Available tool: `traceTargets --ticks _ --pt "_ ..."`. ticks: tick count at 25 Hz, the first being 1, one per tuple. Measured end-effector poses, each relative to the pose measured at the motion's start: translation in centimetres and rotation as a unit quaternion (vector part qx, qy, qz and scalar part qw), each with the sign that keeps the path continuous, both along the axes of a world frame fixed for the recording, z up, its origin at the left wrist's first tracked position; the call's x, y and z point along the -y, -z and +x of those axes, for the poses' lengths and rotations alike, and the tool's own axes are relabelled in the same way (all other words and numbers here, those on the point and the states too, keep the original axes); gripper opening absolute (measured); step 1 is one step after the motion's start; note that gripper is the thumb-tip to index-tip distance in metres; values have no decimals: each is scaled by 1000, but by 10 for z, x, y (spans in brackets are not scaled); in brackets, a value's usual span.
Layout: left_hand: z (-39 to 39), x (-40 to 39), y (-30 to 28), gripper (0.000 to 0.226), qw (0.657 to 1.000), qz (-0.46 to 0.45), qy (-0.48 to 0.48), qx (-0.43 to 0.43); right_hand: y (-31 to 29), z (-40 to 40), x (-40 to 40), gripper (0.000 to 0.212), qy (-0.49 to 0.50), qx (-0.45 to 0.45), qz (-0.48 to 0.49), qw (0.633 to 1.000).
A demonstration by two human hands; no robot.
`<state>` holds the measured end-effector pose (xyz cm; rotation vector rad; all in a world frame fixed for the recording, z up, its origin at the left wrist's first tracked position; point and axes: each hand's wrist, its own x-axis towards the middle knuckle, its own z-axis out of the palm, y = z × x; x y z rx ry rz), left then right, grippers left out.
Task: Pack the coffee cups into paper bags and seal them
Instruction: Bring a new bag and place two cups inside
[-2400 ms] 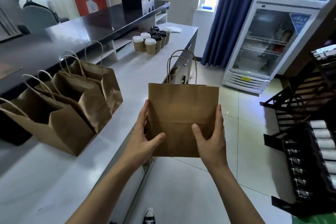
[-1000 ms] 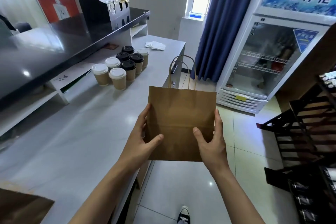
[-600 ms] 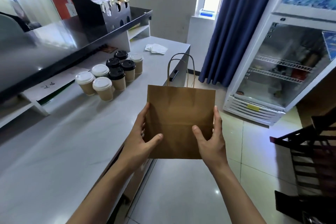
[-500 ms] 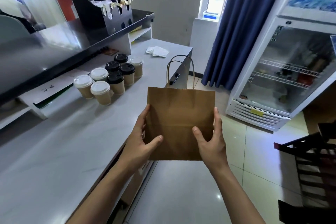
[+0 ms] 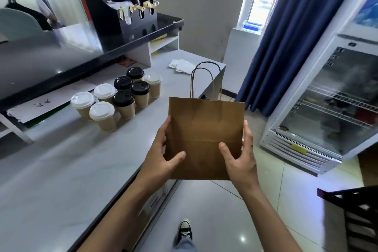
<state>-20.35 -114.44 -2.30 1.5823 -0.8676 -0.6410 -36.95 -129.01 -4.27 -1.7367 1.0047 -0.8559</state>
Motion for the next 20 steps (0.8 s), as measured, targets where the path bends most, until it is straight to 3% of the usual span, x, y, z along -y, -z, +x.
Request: traceTargets --ticks 10,20 --pt "69 121 10 91 998 21 -58 11 3 82 136 80 -29 -13 14 999" --pt "135 181 1 92 986 31 -163 20 -10 169 217 69 -98 -26 22 995"
